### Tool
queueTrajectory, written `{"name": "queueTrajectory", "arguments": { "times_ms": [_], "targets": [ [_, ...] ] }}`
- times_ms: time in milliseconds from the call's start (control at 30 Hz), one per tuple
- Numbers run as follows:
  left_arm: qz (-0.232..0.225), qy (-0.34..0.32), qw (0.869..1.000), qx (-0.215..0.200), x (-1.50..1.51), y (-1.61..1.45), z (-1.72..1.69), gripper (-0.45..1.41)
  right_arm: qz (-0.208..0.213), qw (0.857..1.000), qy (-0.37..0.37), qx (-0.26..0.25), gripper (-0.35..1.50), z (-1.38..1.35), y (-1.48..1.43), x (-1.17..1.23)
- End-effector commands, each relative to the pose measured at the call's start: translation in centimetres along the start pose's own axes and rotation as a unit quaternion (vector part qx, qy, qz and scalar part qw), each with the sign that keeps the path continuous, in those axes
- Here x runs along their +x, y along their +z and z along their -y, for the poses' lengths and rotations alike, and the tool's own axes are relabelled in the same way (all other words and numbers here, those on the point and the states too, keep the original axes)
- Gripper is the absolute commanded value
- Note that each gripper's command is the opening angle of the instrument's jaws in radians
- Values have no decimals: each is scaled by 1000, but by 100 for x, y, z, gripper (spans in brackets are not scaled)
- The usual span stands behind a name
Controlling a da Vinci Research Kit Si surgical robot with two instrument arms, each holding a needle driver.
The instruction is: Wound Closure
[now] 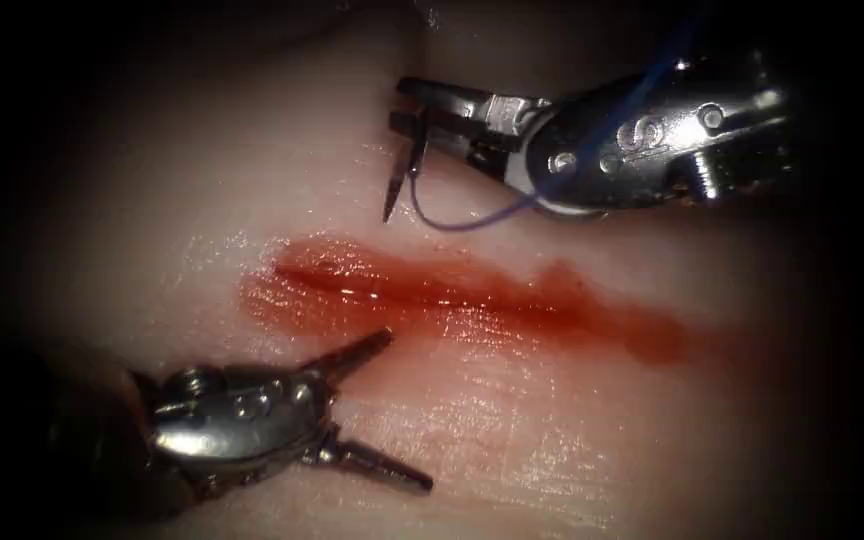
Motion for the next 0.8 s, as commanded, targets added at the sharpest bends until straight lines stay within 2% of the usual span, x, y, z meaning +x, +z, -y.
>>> {"name": "queueTrajectory", "arguments": {
  "times_ms": [33, 367, 533, 800],
  "targets": [
    [1, -1, 1000, -2, -7, 7, -4, 108, 0, 1000, 1, 0, -35, 7, 8, -1],
    [1, 0, 1000, -2, -8, 8, -3, 103, -4, 1000, 6, -6, -35, 3, 10, 11],
    [1, 0, 1000, -3, -8, 7, -3, 101, -7, 1000, 13, -8, -35, -6, 6, 24],
    [1, 1, 1000, -4, -9, 6, -3, 101, -2, 1000, 4, -3, -35, 11, 13, 16]
  ]
}}
